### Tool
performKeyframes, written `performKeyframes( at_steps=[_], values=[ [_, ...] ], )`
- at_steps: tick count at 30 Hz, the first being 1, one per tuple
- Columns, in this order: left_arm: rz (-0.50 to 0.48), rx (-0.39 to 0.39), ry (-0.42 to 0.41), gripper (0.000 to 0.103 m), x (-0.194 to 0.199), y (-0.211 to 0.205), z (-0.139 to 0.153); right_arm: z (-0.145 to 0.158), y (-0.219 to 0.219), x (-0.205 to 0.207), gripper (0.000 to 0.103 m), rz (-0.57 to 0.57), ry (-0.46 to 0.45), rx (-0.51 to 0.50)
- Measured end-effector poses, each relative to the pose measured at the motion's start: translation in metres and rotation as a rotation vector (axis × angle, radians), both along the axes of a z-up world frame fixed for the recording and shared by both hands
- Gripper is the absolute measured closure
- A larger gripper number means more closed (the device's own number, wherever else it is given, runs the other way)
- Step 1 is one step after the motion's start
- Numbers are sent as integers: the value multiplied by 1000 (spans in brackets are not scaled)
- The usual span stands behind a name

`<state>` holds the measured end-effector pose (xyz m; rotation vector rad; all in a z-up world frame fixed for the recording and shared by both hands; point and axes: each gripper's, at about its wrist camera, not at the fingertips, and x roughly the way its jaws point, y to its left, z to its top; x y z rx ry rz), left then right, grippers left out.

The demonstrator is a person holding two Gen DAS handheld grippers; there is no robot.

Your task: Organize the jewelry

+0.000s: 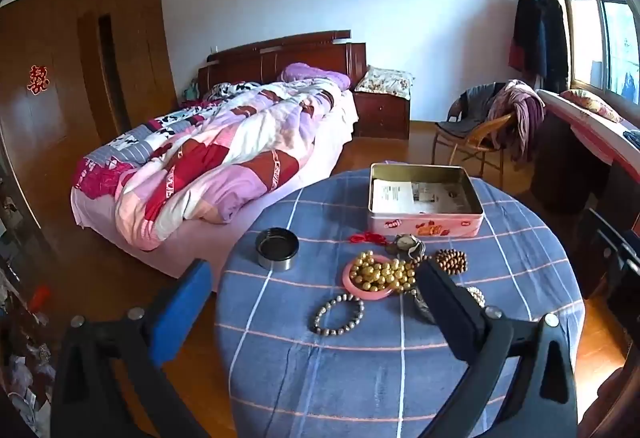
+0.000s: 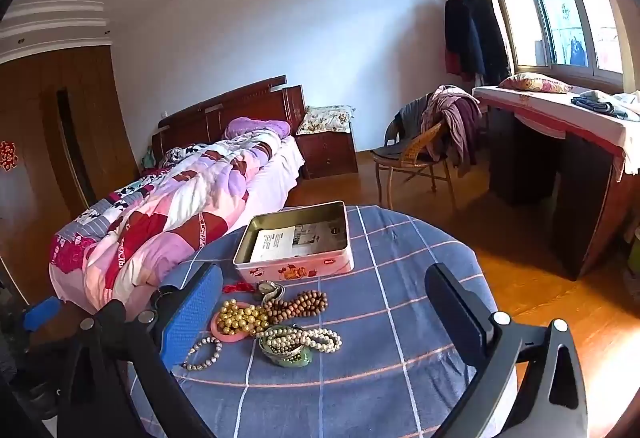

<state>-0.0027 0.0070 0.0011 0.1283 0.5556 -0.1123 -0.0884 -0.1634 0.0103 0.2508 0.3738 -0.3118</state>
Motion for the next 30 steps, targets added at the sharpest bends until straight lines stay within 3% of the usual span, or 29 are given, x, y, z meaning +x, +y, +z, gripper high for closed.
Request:
performKeyframes(
  at_steps=[30],
  values=[
    [9, -17, -23, 0, -3, 2, 2, 2, 6, -3, 2, 2, -2, -22]
  ],
)
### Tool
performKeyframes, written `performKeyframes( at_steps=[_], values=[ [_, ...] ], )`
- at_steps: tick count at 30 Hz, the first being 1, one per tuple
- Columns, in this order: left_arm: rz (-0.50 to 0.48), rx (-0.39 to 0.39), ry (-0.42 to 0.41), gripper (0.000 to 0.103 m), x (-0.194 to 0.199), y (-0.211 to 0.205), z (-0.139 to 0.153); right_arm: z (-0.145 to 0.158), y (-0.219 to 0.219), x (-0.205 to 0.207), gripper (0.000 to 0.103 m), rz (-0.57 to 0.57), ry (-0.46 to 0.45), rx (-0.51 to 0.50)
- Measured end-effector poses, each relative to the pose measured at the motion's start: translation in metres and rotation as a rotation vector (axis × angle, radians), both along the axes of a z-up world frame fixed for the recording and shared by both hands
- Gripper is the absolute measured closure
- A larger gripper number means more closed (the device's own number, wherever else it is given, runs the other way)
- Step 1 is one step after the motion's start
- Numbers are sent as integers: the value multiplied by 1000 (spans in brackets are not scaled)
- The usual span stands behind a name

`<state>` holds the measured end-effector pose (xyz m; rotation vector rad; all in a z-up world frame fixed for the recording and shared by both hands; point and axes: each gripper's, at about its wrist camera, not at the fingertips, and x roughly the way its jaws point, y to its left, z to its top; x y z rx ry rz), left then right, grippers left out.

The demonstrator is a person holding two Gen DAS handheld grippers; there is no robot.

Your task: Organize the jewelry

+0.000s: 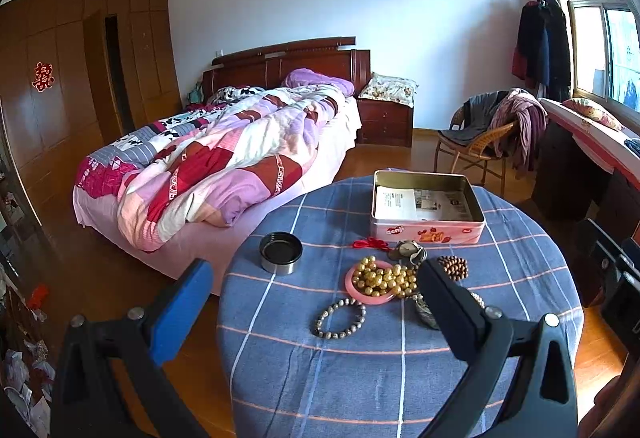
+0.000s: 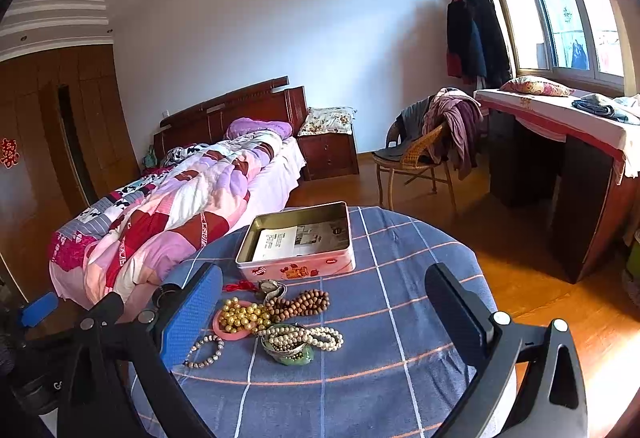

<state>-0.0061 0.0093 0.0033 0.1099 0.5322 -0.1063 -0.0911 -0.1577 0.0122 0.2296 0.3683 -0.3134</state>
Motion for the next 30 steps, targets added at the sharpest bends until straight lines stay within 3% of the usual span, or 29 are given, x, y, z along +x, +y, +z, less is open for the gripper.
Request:
performKeyframes(
  at_steps=[30],
  values=[
    [0, -4, 4, 0, 0, 4, -3, -4, 1, 0, 2, 7, 5, 7]
  ],
)
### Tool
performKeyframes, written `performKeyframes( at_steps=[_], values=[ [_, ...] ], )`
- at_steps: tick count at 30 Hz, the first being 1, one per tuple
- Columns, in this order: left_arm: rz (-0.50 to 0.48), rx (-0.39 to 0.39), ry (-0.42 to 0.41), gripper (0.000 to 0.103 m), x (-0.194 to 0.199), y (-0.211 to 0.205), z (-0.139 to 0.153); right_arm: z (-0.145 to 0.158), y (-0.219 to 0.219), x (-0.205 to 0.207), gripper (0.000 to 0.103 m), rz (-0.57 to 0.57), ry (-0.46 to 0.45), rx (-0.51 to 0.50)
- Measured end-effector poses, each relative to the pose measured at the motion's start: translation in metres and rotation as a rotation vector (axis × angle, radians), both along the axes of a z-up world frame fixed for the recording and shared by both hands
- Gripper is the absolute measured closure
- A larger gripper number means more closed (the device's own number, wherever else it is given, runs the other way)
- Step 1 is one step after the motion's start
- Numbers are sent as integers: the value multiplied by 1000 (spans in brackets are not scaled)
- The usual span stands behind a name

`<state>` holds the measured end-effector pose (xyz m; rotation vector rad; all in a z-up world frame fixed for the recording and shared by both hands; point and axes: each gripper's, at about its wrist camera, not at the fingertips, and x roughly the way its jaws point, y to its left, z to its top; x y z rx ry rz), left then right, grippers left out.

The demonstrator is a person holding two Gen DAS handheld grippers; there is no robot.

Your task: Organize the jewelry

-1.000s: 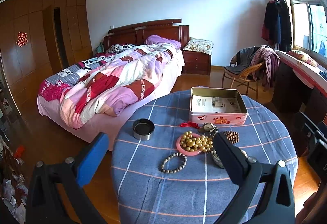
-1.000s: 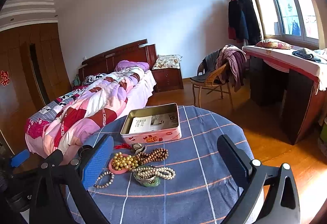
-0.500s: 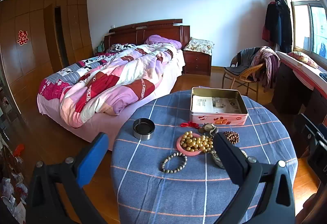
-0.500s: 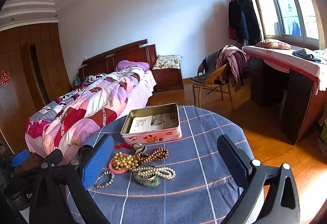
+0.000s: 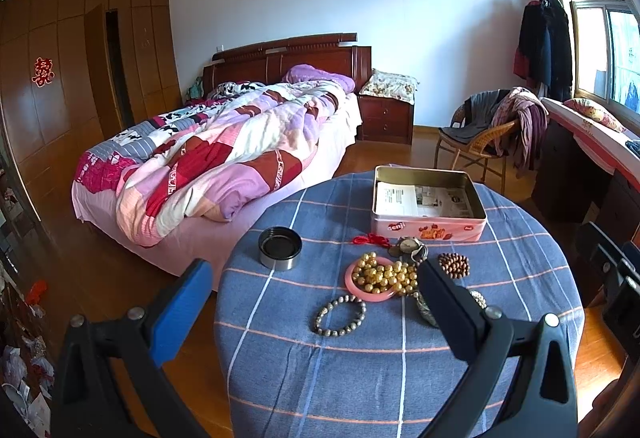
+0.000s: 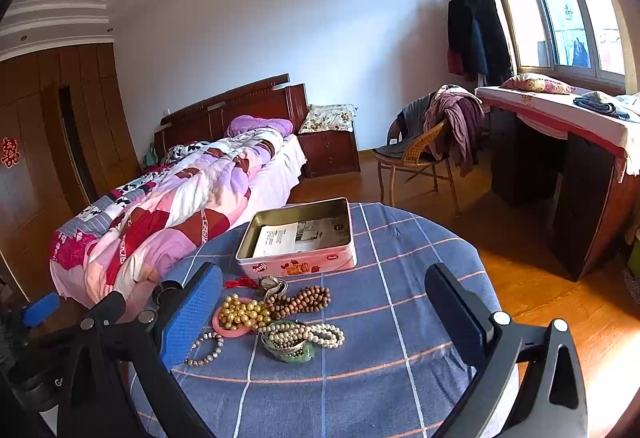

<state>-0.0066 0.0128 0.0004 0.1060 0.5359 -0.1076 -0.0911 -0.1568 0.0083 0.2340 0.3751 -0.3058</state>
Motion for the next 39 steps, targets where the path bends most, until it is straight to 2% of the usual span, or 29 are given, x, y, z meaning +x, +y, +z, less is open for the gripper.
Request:
performKeyframes(
  at_steps=[7, 15, 19, 24, 26, 29, 31, 33, 39],
  values=[
    [-2, -3, 8, 0, -1, 1, -3, -6, -2, 4, 2, 1, 14, 1],
    [-6, 4, 62, 0, 15, -1, -27, -20, -4, 20, 2, 22, 66, -12],
    [-42, -2, 133, 0, 29, 4, -43, -39, -12, 31, 2, 38, 139, 2],
    [-13, 31, 256, 0, 47, 23, -80, -78, -27, 45, 2, 70, 268, 41],
    [-32, 10, 302, 1, 52, 32, -93, -91, -27, 52, 2, 103, 311, 51],
    [-57, -21, 328, 1, 57, 36, -99, -104, -20, 65, 2, 152, 350, 35],
    [-63, -20, 333, 5, 62, 35, -101, -109, -18, 72, 9, 177, 360, 30],
    [-75, -9, 362, 17, 72, 31, -108, -111, -17, 77, 17, 186, 368, 35],
    [-156, 2, 411, 21, 95, 6, -120, -113, -18, 90, 18, 195, 362, 39]
  ],
)
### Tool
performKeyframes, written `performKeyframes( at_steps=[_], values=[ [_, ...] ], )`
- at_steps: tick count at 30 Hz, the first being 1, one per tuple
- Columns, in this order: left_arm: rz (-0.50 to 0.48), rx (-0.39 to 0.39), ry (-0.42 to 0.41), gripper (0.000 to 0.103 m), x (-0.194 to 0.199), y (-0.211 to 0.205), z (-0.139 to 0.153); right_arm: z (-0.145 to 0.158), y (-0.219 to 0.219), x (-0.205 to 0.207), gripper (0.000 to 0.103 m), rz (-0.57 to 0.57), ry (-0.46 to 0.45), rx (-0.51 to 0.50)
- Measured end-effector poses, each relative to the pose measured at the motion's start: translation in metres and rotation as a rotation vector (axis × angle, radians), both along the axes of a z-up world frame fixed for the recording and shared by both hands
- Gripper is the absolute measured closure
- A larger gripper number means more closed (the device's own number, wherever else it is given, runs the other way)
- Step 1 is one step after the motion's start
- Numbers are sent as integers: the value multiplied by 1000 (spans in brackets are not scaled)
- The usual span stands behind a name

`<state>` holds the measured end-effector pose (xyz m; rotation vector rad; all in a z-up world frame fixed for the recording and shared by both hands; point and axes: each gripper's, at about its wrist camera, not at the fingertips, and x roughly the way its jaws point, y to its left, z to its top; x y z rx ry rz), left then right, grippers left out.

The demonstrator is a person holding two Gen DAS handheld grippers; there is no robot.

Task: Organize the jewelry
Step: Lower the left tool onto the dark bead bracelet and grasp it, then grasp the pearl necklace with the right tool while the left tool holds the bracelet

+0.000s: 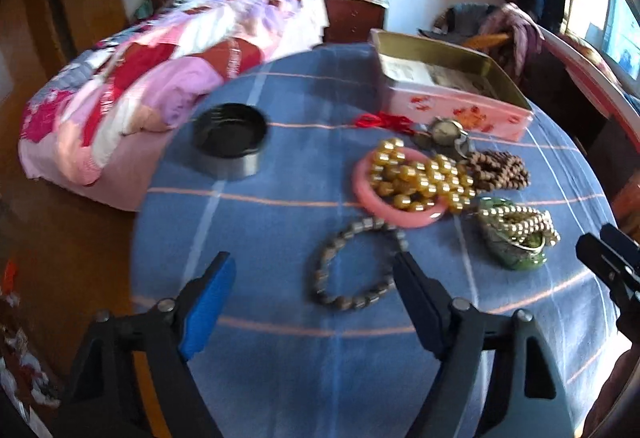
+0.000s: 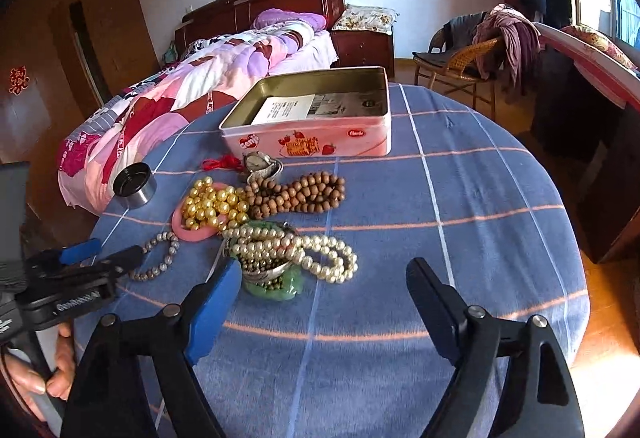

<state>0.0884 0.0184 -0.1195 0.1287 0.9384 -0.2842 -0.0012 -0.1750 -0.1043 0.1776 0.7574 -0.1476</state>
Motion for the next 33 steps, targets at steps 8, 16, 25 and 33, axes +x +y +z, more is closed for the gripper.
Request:
performKeyframes(
  at_steps=[8, 16, 25, 33],
  values=[
    [-47, 26, 67, 16, 9, -16, -19, -8, -6, 26, 18, 75, 67, 5],
    [-111, 3, -2, 67, 3, -24, -13, -30, 11, 69, 19, 197, 157, -44],
    [-127, -32, -16, 85, -4, -25, -11, -20, 19, 66, 82, 183, 161, -23],
    [-149, -92, -95, 94, -19, -24, 12, 9, 18, 44, 87, 154, 70, -1]
  ],
)
